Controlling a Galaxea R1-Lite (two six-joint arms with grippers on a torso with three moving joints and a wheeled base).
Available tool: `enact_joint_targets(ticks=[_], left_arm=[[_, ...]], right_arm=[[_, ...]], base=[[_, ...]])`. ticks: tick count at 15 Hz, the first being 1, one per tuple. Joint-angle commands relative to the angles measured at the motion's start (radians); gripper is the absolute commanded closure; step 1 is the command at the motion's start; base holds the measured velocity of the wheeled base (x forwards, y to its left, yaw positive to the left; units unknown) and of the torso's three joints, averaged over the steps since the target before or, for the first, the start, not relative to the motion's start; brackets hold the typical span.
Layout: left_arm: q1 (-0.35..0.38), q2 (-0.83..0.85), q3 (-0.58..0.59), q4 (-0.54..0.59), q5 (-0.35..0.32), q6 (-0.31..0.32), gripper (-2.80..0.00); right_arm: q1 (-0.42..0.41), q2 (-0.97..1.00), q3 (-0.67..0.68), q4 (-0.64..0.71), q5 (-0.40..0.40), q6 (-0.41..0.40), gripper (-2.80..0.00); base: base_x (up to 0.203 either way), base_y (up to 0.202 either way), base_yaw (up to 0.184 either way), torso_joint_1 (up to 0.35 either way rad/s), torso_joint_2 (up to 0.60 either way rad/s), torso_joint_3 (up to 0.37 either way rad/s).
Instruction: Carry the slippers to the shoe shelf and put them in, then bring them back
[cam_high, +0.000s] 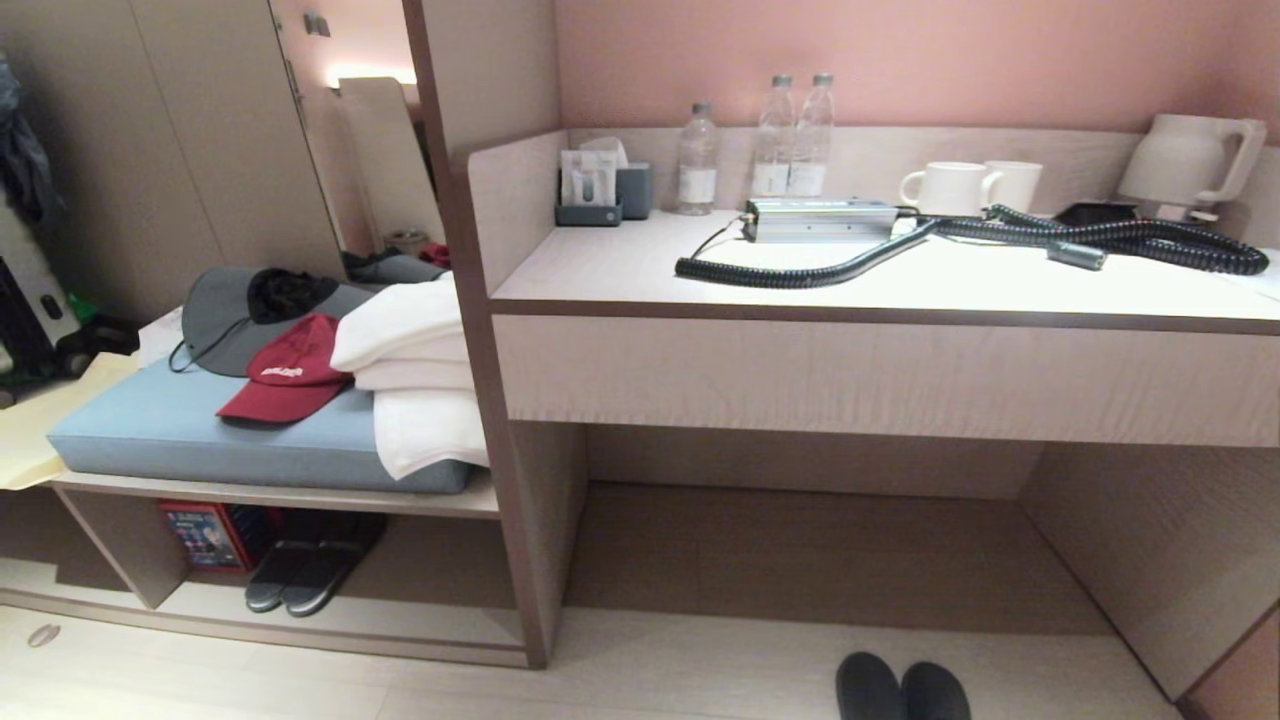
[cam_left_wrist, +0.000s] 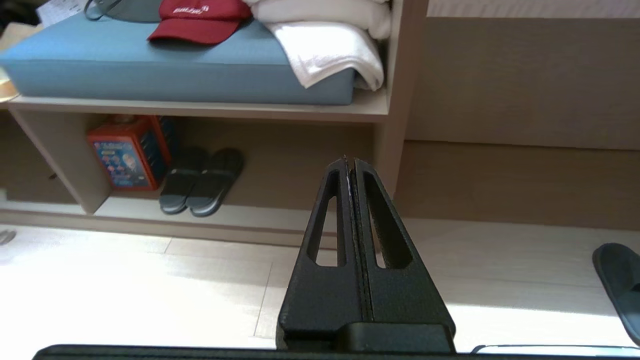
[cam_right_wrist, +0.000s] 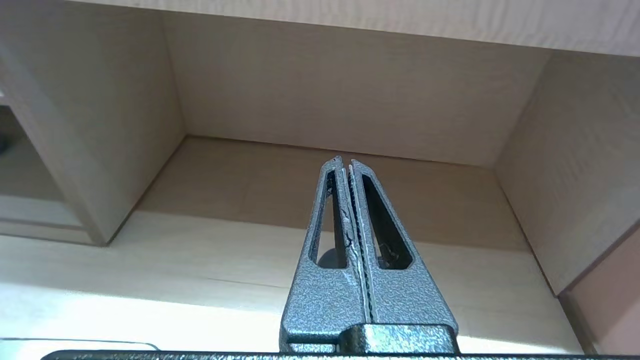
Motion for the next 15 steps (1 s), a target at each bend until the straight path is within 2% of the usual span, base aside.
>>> enact_joint_targets(ticks=[1, 7, 15], left_arm=[[0.0, 0.0, 0.002, 0.0, -0.001, 0.0, 0.0], [0.0, 0.001, 0.002, 0.0, 0.001, -0.008, 0.0], [0.0, 0.001, 0.002, 0.0, 0.001, -0.008, 0.0]], right_arm=[[0.0, 0.0, 0.0, 0.0, 0.0, 0.0, 0.0], [0.0, 0.0, 0.0, -0.001, 0.0, 0.0, 0.0], [0.0, -0.001, 0.0, -0.002, 0.005, 0.017, 0.0]], base=[[0.0, 0.0, 0.0, 0.0, 0.0, 0.0], [0.002, 0.026, 0.0, 0.001, 0.0, 0.0], [0.0, 0.192, -0.002, 0.002, 0.0, 0.003]])
